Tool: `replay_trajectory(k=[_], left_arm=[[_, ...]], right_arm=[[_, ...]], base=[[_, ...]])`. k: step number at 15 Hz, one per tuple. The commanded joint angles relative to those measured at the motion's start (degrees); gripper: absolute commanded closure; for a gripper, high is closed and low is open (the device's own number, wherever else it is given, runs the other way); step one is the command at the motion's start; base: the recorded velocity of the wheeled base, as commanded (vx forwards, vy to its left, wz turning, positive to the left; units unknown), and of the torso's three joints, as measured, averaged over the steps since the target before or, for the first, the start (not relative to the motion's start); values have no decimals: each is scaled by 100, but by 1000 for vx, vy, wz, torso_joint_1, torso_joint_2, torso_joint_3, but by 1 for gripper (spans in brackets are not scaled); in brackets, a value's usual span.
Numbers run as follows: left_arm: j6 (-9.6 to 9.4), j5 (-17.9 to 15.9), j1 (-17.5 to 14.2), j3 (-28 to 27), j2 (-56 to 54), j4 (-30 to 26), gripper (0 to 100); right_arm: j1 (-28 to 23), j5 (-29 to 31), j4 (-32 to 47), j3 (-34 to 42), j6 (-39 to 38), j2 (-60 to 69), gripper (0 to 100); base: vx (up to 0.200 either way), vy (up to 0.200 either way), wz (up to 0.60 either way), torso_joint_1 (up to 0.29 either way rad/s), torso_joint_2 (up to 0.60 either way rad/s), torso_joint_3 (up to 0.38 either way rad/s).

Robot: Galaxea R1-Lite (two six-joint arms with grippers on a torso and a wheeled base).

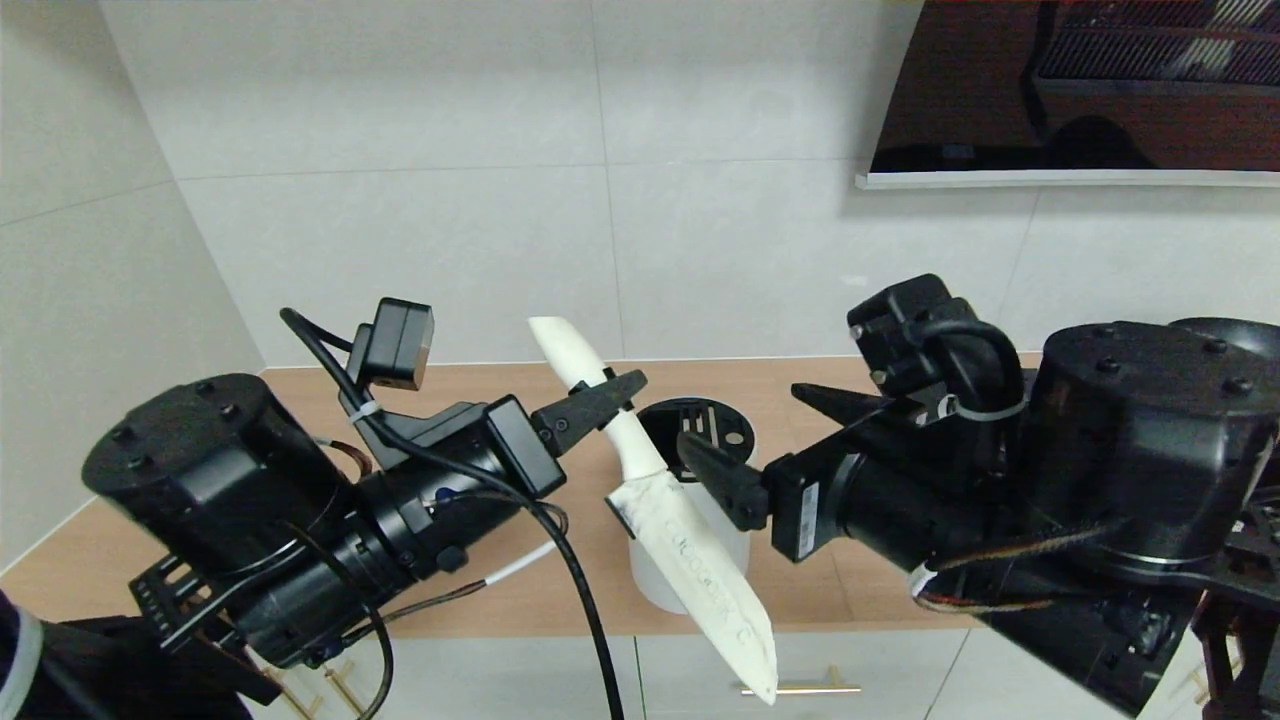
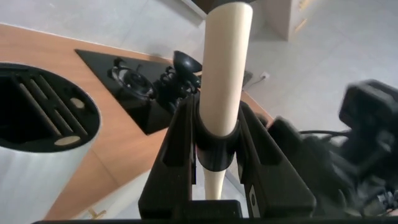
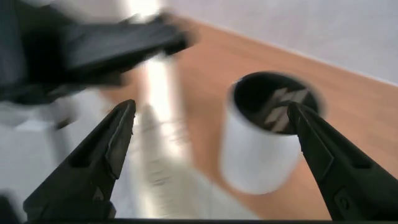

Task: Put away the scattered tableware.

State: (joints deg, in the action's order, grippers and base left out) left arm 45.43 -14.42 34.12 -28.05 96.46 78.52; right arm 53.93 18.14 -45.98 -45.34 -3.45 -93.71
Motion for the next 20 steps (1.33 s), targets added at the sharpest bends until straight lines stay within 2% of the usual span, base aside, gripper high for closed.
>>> replay_trajectory(k=[1,2,4,5,6,7,8,9,10,12,13,14,15,16,17,18,19,20], left_arm=[[-8,238,-81,-508,-646,-715,100],[-219,677,-160,-1132,-1077,-1911,100],[-685,1636,-195,-2073,-1130,-3211,100],[-826,1917,-195,-2398,-1033,-3440,100],[-957,2049,-195,-2609,-901,-3457,100],[-1406,2242,-195,-2846,-699,-3510,100],[-2012,2717,-195,-3075,-471,-3466,100],[-2443,3288,-187,-3233,-330,-3457,100],[-2636,3798,-125,-3259,-277,-3413,100],[-2750,4140,103,-3189,-330,-3396,100],[-2917,4466,209,-3119,-348,-3378,100],[-3120,4923,446,-3057,-295,-3334,100],[-3260,5221,631,-3005,-181,-3097,100],[-3445,5344,780,-2952,-5,-2587,100],[-3761,5353,824,-2802,189,-2060,100],[-3919,5362,833,-2741,285,-1867,100],[-4262,5424,824,-2714,602,-1216,100],[-4341,5485,824,-2714,690,-1005,100]], right_arm=[[-278,-3,10,-63,2,116,0],[-559,-3,19,-142,2,107,0],[-902,-30,19,-212,2,116,0],[-1016,-39,19,-230,2,125,0],[-1069,-39,28,-256,2,125,0],[-1157,-39,28,-265,2,125,0],[-1271,-47,28,-318,2,134,0],[-1341,-47,54,-362,2,160,0],[-1385,-47,54,-362,2,151,0],[-1394,-56,54,-379,2,142,0],[-1394,-56,54,-371,2,142,0],[-1394,-47,54,-362,2,125,0],[-1394,-47,54,-362,2,116,0],[-1394,-47,54,-362,2,125,0],[-1394,-47,54,-362,11,134,0],[-1394,-47,54,-362,11,142,0],[-1394,-47,54,-344,11,142,0],[-1394,-47,54,-344,11,134,0]], base=[[0,0,0,0,0,0],[0,0,0,0,0,0],[0,0,0,0,0,0],[0,0,0,0,0,0],[0,0,0,0,0,0],[0,0,0,0,0,0],[0,0,0,0,0,0],[0,0,0,0,0,0],[0,0,0,0,0,0],[0,0,0,0,0,0],[0,0,0,0,0,0],[0,0,0,0,0,0],[0,0,0,0,0,0],[0,0,0,0,0,0],[0,0,0,0,0,0],[0,0,0,0,0,0],[0,0,0,0,0,0],[0,0,0,0,0,0]])
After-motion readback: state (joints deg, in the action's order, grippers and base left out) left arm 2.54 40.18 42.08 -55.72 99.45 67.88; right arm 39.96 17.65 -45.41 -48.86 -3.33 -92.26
